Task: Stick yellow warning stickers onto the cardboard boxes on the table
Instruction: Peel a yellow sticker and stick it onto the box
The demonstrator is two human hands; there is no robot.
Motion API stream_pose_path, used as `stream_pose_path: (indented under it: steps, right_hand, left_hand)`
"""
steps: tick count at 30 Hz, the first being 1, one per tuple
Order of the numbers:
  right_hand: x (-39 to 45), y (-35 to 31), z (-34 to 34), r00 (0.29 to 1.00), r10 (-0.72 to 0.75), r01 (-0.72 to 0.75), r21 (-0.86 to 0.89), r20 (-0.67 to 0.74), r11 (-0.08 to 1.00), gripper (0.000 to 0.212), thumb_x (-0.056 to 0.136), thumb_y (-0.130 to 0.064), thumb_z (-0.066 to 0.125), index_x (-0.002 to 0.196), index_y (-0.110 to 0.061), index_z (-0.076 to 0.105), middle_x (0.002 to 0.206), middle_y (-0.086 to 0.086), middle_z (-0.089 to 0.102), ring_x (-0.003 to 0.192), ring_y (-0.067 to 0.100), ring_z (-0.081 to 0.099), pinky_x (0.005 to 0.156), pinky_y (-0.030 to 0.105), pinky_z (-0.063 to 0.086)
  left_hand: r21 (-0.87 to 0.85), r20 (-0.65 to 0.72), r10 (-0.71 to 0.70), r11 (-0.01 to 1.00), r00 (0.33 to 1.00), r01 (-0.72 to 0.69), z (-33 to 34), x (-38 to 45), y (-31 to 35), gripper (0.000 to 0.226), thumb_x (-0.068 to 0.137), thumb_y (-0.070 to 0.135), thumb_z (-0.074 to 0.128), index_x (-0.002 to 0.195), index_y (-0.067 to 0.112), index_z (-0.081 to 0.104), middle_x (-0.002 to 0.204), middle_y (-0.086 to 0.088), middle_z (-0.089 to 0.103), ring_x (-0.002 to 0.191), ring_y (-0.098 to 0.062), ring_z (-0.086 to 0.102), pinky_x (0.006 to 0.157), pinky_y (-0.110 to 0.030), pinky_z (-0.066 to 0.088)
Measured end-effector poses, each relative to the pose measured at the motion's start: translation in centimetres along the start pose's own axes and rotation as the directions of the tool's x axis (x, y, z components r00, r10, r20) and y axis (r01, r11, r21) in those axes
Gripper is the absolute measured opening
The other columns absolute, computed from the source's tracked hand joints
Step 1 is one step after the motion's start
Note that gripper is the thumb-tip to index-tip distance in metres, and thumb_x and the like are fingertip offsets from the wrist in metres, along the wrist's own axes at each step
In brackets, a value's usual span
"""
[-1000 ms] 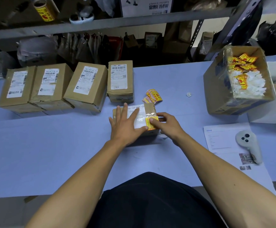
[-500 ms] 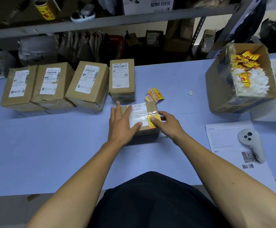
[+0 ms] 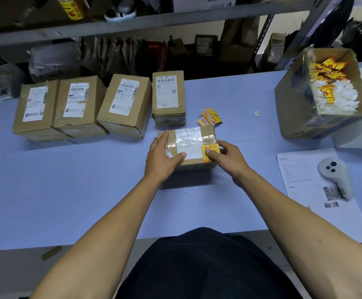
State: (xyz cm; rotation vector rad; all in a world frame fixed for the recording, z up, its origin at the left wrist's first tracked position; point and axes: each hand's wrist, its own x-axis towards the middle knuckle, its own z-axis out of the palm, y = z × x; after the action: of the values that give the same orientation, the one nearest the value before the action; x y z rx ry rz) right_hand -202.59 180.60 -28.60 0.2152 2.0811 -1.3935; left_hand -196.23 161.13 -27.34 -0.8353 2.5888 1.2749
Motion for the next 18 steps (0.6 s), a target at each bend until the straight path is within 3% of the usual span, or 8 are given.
stream_pose_path:
  steps: [4,7,12,18]
  right_hand:
    - [-1.2,-0.4,1.6,0.999,0.011,-0.008,0.056,-0.053,0.998,0.054,0.091,-0.036,0.070,0.141,-0.026,0.053,0.126,0.002,0.065,0.114,0.018,0.061,0.099,0.041,0.052]
    - [-2.1,-0.9,2.8,0.996,0.012,-0.005,0.080,-0.086,0.997,0.053,0.091,-0.036,0.069,0.141,-0.025,0.053,0.126,0.001,0.065,0.115,0.019,0.060,0.102,0.045,0.051]
    - [-3.6,-1.8,4.7,0.995,-0.002,0.012,0.104,-0.098,0.994,0.054,0.093,-0.031,0.067,0.144,-0.021,0.050,0.119,-0.001,0.062,0.112,0.017,0.059,0.100,0.040,0.052]
    - [-4.4,-2.4,6.2,0.995,-0.066,0.067,0.010,-0.070,0.998,0.056,0.096,-0.035,0.062,0.148,-0.024,0.045,0.130,-0.002,0.058,0.113,0.013,0.054,0.093,0.032,0.047]
  left_hand:
    - [-0.133,-0.012,-0.052,0.990,0.999,0.050,-2.0,-0.4,-0.3,0.100,0.077,0.028,0.083,0.156,0.025,0.022,0.148,0.000,0.047,0.131,-0.022,0.048,0.107,-0.032,0.040]
    - [-0.207,-0.003,-0.091,0.974,0.996,0.089,-3.4,-0.6,-0.9,0.090,0.075,0.029,0.084,0.151,0.021,0.035,0.136,-0.001,0.059,0.121,-0.023,0.058,0.104,-0.036,0.047]
    - [-0.209,-0.004,-0.069,0.976,0.998,0.067,-5.4,-1.1,-2.0,0.073,0.075,0.026,0.084,0.139,0.022,0.049,0.122,0.001,0.065,0.104,-0.018,0.060,0.097,-0.034,0.051]
    - [-0.236,-0.047,-0.099,0.968,0.994,0.085,-6.0,-2.8,-3.2,0.077,0.076,0.033,0.082,0.143,0.025,0.044,0.127,0.004,0.064,0.112,-0.020,0.061,0.099,-0.041,0.052]
